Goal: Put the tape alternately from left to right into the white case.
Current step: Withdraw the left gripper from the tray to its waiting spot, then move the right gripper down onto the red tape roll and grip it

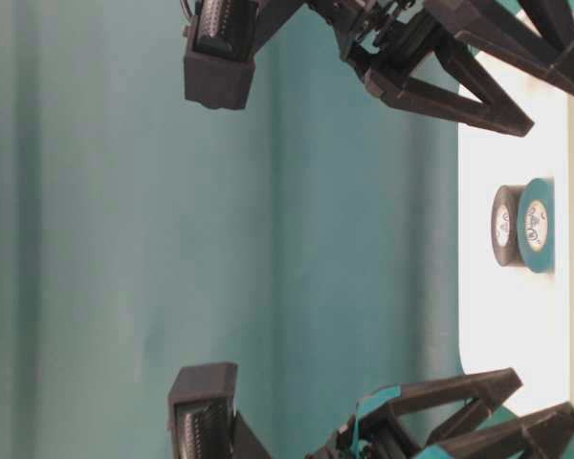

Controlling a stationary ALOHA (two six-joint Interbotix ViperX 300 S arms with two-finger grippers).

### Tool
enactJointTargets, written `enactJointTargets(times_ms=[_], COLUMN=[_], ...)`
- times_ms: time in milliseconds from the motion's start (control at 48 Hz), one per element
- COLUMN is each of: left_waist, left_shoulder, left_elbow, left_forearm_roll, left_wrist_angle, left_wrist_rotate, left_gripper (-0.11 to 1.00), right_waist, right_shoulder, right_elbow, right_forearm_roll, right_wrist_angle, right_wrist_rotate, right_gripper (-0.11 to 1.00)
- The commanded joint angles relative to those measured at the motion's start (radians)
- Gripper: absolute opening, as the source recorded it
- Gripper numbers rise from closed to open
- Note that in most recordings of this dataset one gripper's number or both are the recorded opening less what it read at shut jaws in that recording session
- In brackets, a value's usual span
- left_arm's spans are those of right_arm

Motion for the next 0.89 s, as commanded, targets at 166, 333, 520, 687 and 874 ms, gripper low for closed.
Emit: enactJointTargets(times_ms=[166, 333, 520, 687, 874], left_waist=[-0.002, -0.002, -0.002, -0.002, -0.002], left_shoulder=[-0.029, -0.026, -0.025, -0.023, -0.023], left_elbow=[-0.002, -0.003, -0.005, -0.005, -0.008], left_forearm_roll=[-0.002, -0.002, 0.0, -0.002, -0.002], left_wrist_angle=[-0.008, -0.009, -0.009, -0.011, -0.011], left_wrist_rotate=[-0.002, -0.002, -0.002, -0.002, -0.002], left_gripper=[1.0, 1.0, 1.0, 1.0, 1.0], right_waist=[0.002, 0.0, 0.002, 0.005, 0.034], right_shoulder=[-0.009, -0.009, -0.011, -0.009, -0.011], right_elbow=[-0.009, -0.009, -0.009, -0.009, -0.011], right_forearm_roll=[0.002, 0.002, 0.002, 0.003, 0.005], right_wrist_angle=[-0.017, -0.018, -0.018, -0.034, -0.069], right_wrist_rotate=[0.003, 0.003, 0.003, 0.005, 0.005], right_gripper=[0.87, 0.87, 0.87, 0.87, 0.87])
